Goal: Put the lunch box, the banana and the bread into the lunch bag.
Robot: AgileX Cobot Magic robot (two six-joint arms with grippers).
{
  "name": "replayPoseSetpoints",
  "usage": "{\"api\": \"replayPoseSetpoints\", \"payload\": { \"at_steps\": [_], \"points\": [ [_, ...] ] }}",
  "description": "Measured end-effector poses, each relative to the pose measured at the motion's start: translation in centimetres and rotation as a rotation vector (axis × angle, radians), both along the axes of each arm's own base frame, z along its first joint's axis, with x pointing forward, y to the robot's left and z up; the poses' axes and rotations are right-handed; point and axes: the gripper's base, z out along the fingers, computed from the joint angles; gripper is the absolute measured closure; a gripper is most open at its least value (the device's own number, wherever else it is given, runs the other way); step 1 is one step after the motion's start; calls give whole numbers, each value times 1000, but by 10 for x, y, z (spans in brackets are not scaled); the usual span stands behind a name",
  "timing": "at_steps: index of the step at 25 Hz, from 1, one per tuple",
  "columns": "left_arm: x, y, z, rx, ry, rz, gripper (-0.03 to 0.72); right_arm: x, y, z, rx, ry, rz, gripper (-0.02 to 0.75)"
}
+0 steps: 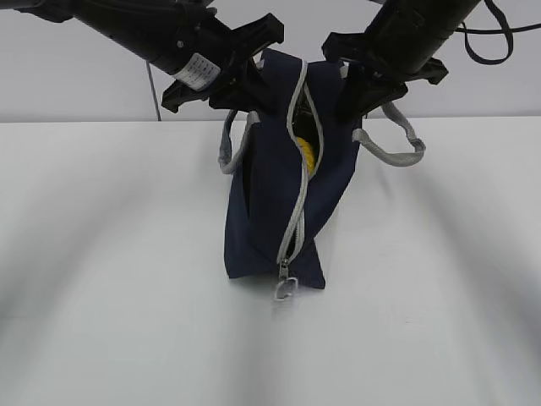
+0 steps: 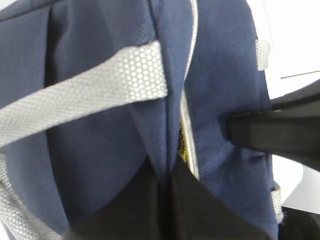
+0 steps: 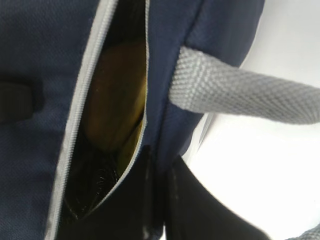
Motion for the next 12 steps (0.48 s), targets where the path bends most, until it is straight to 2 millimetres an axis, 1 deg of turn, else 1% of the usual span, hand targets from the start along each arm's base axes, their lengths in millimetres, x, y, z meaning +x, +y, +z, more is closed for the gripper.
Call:
{"api": "replayPoseSetpoints", "payload": {
  "at_steps": [3, 5, 7, 8, 10, 12],
  "points": [
    [-1, 0, 0, 1, 8, -7, 691, 0, 0, 0, 4, 1, -2, 724],
    [-1, 0, -1, 3, 13, -11, 684, 0, 1, 1, 19, 4, -2, 678],
    [-2, 0, -1, 4, 16, -13, 647, -1, 3, 1, 35, 8, -3, 606],
    [-2, 0, -1, 5, 17, -15, 606, -1, 3, 2, 45, 10, -3, 559],
    [-2, 0, -1, 4, 24, -19, 496, -1, 5, 2, 58, 11, -3, 468],
    [-4, 0, -2, 8, 39, -31, 372, -1, 5, 3, 61, 13, -3, 423]
  ]
}}
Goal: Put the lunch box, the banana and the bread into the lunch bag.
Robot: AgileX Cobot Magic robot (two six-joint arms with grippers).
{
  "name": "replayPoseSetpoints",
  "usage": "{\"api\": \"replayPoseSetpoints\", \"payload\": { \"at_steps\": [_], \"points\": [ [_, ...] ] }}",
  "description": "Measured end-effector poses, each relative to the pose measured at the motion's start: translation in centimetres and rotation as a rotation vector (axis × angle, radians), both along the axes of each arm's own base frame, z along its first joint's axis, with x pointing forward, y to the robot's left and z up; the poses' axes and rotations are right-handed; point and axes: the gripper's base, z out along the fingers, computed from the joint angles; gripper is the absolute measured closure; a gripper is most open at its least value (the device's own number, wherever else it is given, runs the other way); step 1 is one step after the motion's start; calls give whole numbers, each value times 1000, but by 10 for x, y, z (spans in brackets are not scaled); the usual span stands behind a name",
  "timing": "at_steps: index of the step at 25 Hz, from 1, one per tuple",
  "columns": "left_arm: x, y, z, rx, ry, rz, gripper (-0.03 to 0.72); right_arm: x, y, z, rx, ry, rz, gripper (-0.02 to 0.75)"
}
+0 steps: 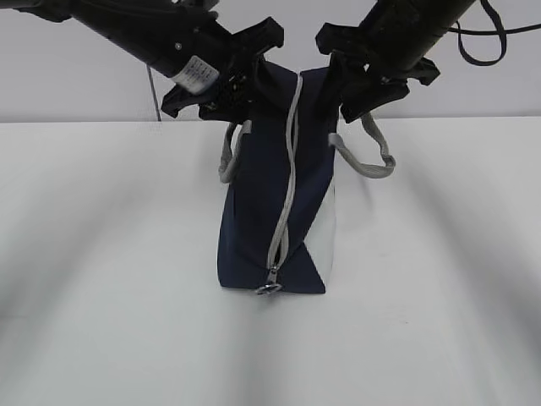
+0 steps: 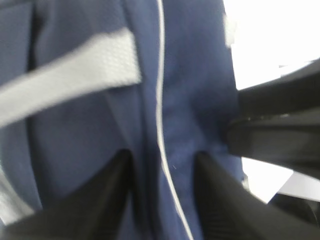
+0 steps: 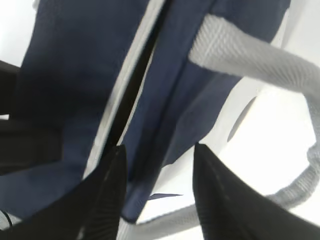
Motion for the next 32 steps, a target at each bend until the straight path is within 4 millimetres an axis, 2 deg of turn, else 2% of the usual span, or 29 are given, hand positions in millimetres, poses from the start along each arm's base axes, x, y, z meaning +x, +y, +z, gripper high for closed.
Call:
{"api": "replayPoseSetpoints", "payload": {
  "at_steps": [3, 6, 8, 11, 14, 18, 21, 25, 32],
  "points": [
    [1, 9, -1, 19, 31, -10, 284, 0, 0, 1, 0, -2, 3, 402],
    [2, 26, 4, 50, 29, -5, 263, -4, -1, 10, 6, -17, -7, 395],
    [-1, 36, 17, 87, -15, -1, 260, -12, -2, 22, 13, -41, -9, 395],
    [-14, 44, 41, 139, -98, -20, 260, -31, -1, 37, 18, -68, 0, 395],
    [-28, 46, 60, 173, -170, -68, 260, -53, -1, 43, 21, -124, 31, 395],
    [-44, 44, 67, 202, -221, -151, 260, -87, 3, 38, 51, -186, 103, 394],
    [-53, 46, 70, 220, -247, -191, 261, -110, 1, 26, 83, -224, 151, 394],
    [-63, 50, 71, 231, -263, -211, 264, -140, -2, 0, 107, -245, 240, 394],
    [-65, 52, 66, 239, -257, -212, 274, -185, -1, -55, 208, -283, 474, 394]
  ]
}}
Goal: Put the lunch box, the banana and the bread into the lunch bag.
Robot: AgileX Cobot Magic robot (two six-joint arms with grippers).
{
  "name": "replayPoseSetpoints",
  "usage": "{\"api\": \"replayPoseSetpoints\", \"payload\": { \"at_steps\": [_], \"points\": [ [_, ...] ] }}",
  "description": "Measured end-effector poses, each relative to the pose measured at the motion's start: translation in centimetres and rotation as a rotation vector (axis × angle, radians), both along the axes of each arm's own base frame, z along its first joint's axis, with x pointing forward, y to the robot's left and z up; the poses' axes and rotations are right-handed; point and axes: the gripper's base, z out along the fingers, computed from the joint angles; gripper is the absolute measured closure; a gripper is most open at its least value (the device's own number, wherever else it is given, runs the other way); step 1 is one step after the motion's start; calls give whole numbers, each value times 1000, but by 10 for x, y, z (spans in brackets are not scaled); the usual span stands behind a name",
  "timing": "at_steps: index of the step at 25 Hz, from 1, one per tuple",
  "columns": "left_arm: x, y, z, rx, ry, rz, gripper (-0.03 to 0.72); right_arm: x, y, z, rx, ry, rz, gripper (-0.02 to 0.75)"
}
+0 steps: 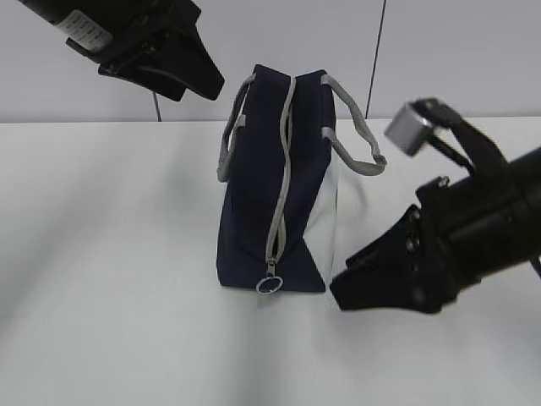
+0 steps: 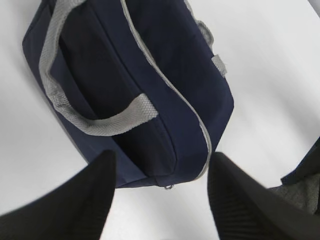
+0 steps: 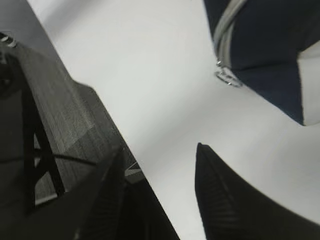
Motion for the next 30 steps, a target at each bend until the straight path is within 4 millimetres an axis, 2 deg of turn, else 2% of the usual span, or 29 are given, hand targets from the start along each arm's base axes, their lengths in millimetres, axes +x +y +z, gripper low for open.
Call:
{"api": "replayPoseSetpoints", "payload": {
  "at_steps": [3, 5, 13, 17, 22, 27, 30],
  "points": [
    [0, 0, 0, -2, -4, 2, 278, -14, -2, -22, -10, -82, 133, 394],
    [0, 0, 0, -2, -4, 2, 286, -18, -3, -29, -24, -114, 170, 394],
    [1, 0, 0, -1, -6, 3, 293, -13, 2, -23, 83, -126, 86, 394],
    [1, 0, 0, 1, -8, 4, 293, -7, 2, -26, 65, -176, 72, 394],
    [1, 1, 0, 10, -11, 3, 296, 4, 5, -50, 20, -265, 208, 387],
    [1, 1, 0, 12, -12, 3, 296, 21, 12, -78, 64, -286, 199, 286],
    [1, 1, 0, 12, -12, 3, 296, 28, 14, -94, 86, -269, 166, 256]
  ]
}}
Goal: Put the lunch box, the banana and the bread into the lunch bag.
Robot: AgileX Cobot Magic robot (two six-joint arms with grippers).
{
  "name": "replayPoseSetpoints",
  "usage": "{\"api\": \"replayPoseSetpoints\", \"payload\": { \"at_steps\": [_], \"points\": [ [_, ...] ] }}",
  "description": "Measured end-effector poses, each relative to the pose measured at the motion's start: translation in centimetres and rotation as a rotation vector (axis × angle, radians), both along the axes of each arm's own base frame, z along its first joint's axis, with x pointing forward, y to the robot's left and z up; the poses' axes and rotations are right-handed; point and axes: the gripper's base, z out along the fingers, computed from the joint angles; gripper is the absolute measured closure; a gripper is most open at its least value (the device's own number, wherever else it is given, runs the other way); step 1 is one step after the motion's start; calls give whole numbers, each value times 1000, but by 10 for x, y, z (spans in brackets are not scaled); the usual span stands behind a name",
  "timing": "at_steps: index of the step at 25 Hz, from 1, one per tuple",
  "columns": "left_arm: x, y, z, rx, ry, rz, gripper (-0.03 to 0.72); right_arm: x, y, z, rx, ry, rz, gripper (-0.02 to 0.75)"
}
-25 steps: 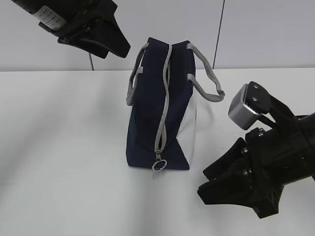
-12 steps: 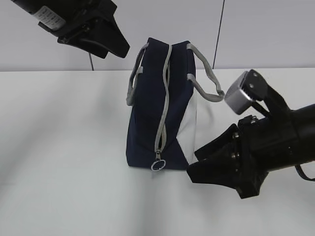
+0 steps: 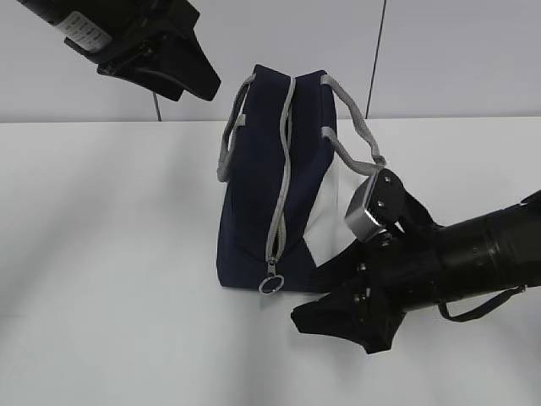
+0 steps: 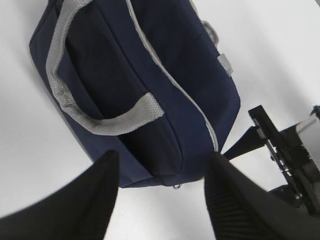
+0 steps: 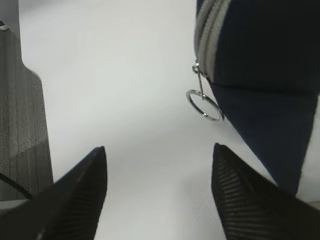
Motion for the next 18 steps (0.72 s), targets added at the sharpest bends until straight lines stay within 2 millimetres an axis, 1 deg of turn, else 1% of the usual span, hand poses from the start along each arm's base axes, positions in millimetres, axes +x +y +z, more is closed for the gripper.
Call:
{"api": "replayPoseSetpoints", "payload": {
  "at_steps": [3, 6, 10, 18],
  "points": [
    [0, 0, 0, 6, -3, 0, 296, 5, 4, -10, 40, 29, -3, 249],
    [0, 1, -1, 15, -6, 0, 299, 10, 6, -16, 62, 49, -1, 248],
    [1, 2, -1, 29, -12, 0, 307, 14, 15, -24, 74, 71, 20, 248],
    [1, 3, -2, 43, -18, 0, 307, 21, 18, -39, 80, 106, 14, 248]
  ]
}}
